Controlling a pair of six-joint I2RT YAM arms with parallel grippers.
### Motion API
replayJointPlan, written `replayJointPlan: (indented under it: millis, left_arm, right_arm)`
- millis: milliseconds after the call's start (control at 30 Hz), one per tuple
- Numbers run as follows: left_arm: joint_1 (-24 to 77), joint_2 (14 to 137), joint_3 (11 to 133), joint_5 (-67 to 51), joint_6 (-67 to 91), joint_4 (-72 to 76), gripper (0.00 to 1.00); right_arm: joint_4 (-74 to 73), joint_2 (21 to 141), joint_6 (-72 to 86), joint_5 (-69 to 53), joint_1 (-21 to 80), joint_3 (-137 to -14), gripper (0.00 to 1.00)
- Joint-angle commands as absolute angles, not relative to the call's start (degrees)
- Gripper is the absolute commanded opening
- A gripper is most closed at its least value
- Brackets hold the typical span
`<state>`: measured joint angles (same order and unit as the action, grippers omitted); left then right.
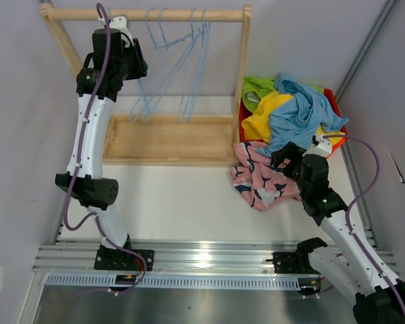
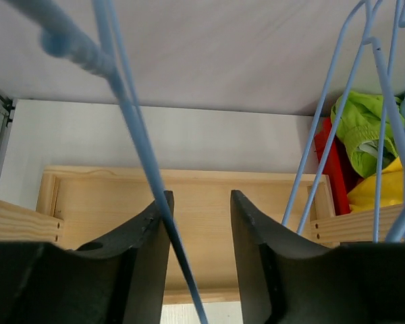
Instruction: Remove the shorts from the hanger
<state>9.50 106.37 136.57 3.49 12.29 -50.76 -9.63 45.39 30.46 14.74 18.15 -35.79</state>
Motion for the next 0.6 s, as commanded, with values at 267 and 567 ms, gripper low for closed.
replayJointPlan:
  millis: [267,567]
  left_arm:
    - [9.2,92.5,123.3,6.8,11.4,-50.4,0.71]
    - [13.5,77.5,113.0,9.0,10.2,-54.7,0.99]
  right_arm:
    - [-13.9,41.0,30.7,14.9,18.7,-38.1,0.99]
    - [-21.4,37.2,28.0,14.0,19.2,-46.9,0.99]
